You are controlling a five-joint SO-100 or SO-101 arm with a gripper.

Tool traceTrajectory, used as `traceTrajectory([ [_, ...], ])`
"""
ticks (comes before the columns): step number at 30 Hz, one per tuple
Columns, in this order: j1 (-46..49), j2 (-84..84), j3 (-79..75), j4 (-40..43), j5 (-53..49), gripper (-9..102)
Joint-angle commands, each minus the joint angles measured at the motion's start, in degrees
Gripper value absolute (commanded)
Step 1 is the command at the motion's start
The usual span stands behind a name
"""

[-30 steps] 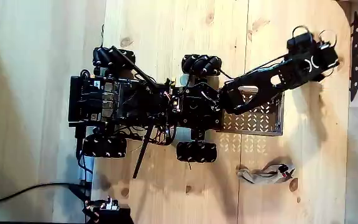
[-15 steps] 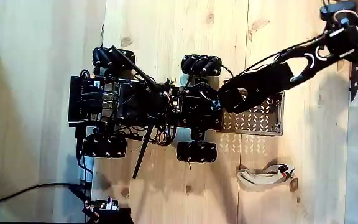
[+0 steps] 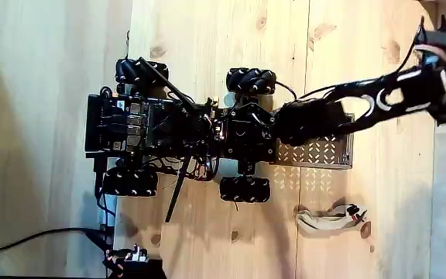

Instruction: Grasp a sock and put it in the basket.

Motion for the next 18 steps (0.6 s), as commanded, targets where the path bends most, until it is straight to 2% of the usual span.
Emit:
traceTrajectory([
  [1,4.2,6.9,-0.5,11.0,0.7,0],
  [4,6.9,10.2,-0.1,14.8,-0.4,0],
  [7,8.1,17.1,7.7,14.7,-3.1,0],
  [13,13.0,31.1,30.0,8.7,-10.6,0],
  [18,14.9,32.8,36.0,7.9,-14.1,0],
])
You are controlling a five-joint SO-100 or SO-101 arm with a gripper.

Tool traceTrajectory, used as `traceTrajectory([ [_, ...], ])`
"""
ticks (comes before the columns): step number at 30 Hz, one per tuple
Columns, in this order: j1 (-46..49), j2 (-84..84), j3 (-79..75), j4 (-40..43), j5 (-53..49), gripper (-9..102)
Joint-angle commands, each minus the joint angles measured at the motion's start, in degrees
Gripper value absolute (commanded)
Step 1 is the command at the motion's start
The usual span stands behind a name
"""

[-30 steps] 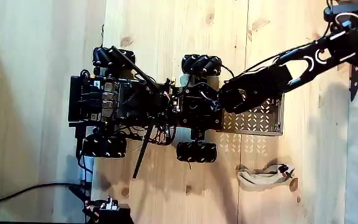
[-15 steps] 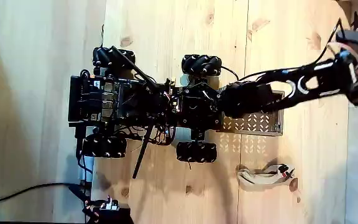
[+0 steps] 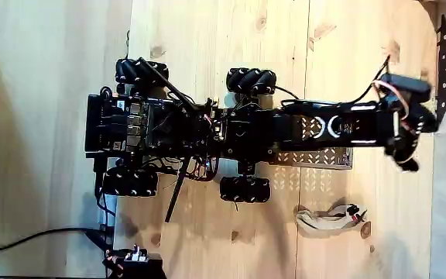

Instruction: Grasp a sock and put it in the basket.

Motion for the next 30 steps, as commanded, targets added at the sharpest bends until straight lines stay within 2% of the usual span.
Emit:
traceTrajectory([
  [1,1.6,1.6,2.5,7.3,-2.0,0],
  [22,2.8,-22.2,8.6,8.1,-8.6,4],
  [30,5.6,-20.7,12.3,10.9,-11.3,1],
])
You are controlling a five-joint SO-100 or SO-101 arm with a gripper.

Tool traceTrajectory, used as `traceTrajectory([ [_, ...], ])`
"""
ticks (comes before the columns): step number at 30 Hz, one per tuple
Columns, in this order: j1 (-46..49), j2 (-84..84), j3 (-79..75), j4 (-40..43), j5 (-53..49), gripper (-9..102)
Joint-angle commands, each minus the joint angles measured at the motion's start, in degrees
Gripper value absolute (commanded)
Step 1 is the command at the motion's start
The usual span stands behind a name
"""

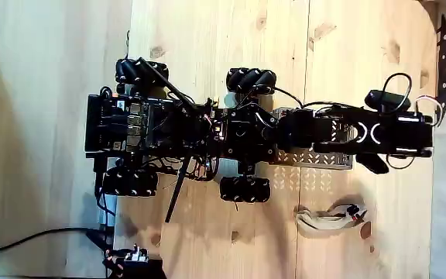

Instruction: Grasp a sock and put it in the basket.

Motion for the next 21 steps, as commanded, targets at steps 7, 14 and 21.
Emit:
traceTrajectory([
  [7,3.3,13.5,7.0,10.9,-2.5,0],
  [14,4.5,18.3,9.3,8.9,-2.4,0],
  [21,4.4,26.8,16.2,-2.6,-0.6,0],
])
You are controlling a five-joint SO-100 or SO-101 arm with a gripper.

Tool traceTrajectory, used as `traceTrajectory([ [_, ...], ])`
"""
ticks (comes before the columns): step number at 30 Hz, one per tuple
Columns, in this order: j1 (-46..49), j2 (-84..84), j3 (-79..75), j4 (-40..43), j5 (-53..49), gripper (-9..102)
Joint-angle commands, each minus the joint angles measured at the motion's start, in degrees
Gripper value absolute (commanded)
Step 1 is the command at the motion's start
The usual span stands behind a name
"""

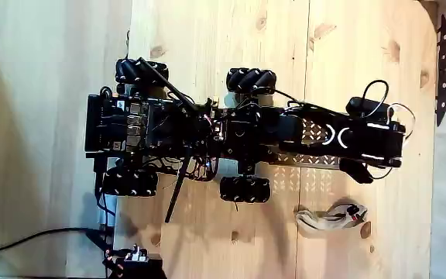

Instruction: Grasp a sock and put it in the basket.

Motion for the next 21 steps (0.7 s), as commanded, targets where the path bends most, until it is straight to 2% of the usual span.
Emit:
traceTrajectory([
  [1,-1.6,7.6,4.4,-4.7,1.8,0],
  [6,-4.0,14.7,8.0,-6.7,2.8,0],
  [11,-5.5,19.2,13.3,-12.7,1.8,0],
  [16,-4.9,15.7,17.5,-19.1,-1.3,0],
  [21,-2.0,5.8,17.1,-19.1,-7.1,1],
])
